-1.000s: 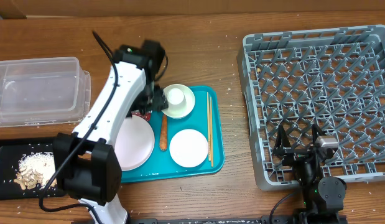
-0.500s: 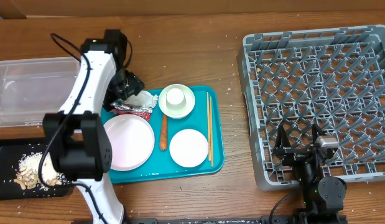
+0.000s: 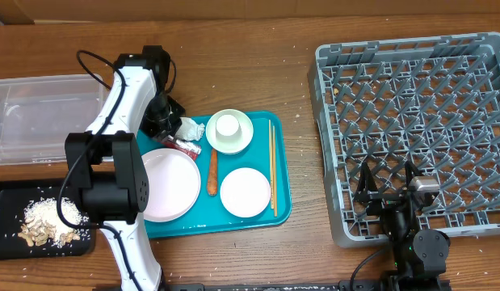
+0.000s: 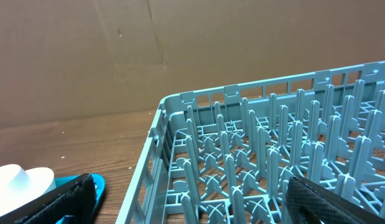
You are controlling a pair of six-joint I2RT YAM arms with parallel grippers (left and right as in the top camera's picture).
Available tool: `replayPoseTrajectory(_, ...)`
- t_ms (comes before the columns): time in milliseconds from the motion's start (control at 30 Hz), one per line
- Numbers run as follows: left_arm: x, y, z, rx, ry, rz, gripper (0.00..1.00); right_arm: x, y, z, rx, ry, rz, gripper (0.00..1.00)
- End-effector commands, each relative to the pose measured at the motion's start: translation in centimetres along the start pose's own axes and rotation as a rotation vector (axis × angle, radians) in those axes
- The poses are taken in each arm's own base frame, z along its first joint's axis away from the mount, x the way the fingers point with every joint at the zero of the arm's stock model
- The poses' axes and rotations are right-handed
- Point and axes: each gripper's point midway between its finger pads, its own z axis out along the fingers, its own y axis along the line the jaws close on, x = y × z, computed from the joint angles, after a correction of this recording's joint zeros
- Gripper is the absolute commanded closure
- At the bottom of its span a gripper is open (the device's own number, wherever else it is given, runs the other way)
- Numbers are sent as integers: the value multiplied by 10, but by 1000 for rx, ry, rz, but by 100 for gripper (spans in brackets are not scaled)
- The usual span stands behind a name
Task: Sort waste into correct bins and load items into the dishwasher
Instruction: 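Grasp the red wrapper with the left gripper, drop into clear bin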
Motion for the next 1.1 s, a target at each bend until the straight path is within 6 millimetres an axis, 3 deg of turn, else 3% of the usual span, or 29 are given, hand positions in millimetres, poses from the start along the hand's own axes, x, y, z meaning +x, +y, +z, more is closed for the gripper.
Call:
replayPoseTrajectory(0,4,2,-18,5,13,10,96,2,0,0,-2,-4,-4,0)
replayPoseTrajectory(67,5,4,-34,11,8,19,96,2,0,0,-2,-4,-4,0)
replayPoseTrajectory(133,5,5,-69,50,-28,32,96,2,0,0,-2,-4,-4,0)
replayPoseTrajectory(200,5,7,-88,79,-55,44,96,2,0,0,-2,-4,-4,0)
replayPoseTrajectory(433,4,13,-117,119,-110,77,96,2,0,0,-2,-4,-4,0)
replayPoseTrajectory(500,-12,15,-136,136,-193,60,96,2,0,0,-2,-4,-4,0)
replayPoseTrajectory(600,-56,28,-171,153,-372,-18,96,2,0,0,-2,-4,-4,0)
replayPoseTrajectory(700,-107,57,-198,167,-526,-149,96,2,0,0,-2,-4,-4,0)
replayPoseTrajectory(767,-142,87,-205,171,-593,-255,96,2,0,0,-2,-4,-4,0)
replayPoseTrajectory(867,-178,131,-208,171,-645,-385,96,2,0,0,-2,-4,-4,0)
replayPoseTrajectory(967,-193,159,-204,162,-650,-451,96,2,0,0,-2,-4,-4,0)
replayPoseTrajectory(1000,-196,172,-201,153,-643,-477,81,2,0,0,-2,-4,-4,0)
replayPoseTrajectory(1067,-197,184,-198,138,-630,-500,23,2,0,0,-2,-4,-4,0)
